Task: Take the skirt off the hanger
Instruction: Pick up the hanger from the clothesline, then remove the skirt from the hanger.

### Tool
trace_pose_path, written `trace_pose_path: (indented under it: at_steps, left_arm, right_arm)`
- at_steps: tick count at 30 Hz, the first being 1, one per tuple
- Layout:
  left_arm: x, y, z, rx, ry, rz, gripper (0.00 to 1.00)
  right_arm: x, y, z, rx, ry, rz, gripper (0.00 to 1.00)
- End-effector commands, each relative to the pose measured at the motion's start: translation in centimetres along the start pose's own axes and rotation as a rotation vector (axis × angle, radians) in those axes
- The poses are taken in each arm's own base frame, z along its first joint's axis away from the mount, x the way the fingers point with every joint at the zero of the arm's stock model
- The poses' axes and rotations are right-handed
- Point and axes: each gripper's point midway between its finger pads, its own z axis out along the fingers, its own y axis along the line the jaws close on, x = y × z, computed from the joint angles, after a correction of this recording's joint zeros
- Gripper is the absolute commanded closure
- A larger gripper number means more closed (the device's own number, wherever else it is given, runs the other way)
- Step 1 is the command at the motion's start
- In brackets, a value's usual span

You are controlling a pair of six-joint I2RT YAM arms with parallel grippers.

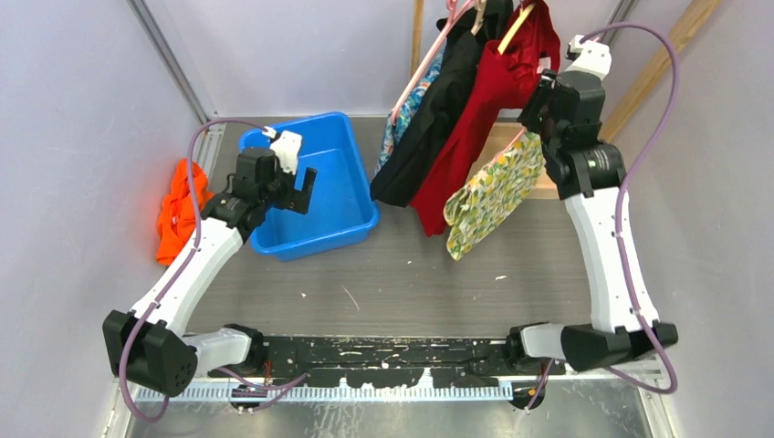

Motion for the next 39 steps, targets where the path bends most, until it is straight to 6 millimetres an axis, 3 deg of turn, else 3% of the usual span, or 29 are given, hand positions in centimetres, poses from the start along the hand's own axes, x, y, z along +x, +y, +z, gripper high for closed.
trace_pose_path:
  at_steps: [1,6,9,16,23,32,39]
  left_arm:
    - [-3.4,-1.6,-0.9,0.079,-0.099,-0.042,0.0]
    - [-5.1,-3.1,-1.2,0.147,-0.118,-0.023,0.02]
    - [-7.7,-4.2,-1.9,0.209,-0.163,-0.05,0.02]
    - [-11.6,-6.1,-1.9,0.319,-0.225,-0.139,0.03]
    - [-14.4,-9.2,-2.6,0.493,-0.266,-0.309,0.06]
    - [-12.2,-14.4,-2.3,0.714,-0.141,-0.392,0.1]
    - [-13.9,-19.8,-4.7,0.988,-0.134,-0.59,0.01]
  right_arm:
    - [-4.6,1.8,-7.9,-0.185,-0.097,0.104,0.99]
    - [-4.4,4.8,-12.9,-0.417,-0.017,0.22,0.99]
    - [-3.5,7.6,-15.5,-0.603,0.076,0.28,0.99]
    - [-2.3,11.1,-22.6,-0.961,0.27,0.234,0.99]
    - [-4.6,13.7,-26.3,-1.219,0.299,0.273,0.99]
    - [-6.1,14.2,-29.2,-1.346,0.303,0.291,0.99]
    - [-7.8,13.9,-31.3,-1.393,0.253,0.279,0.99]
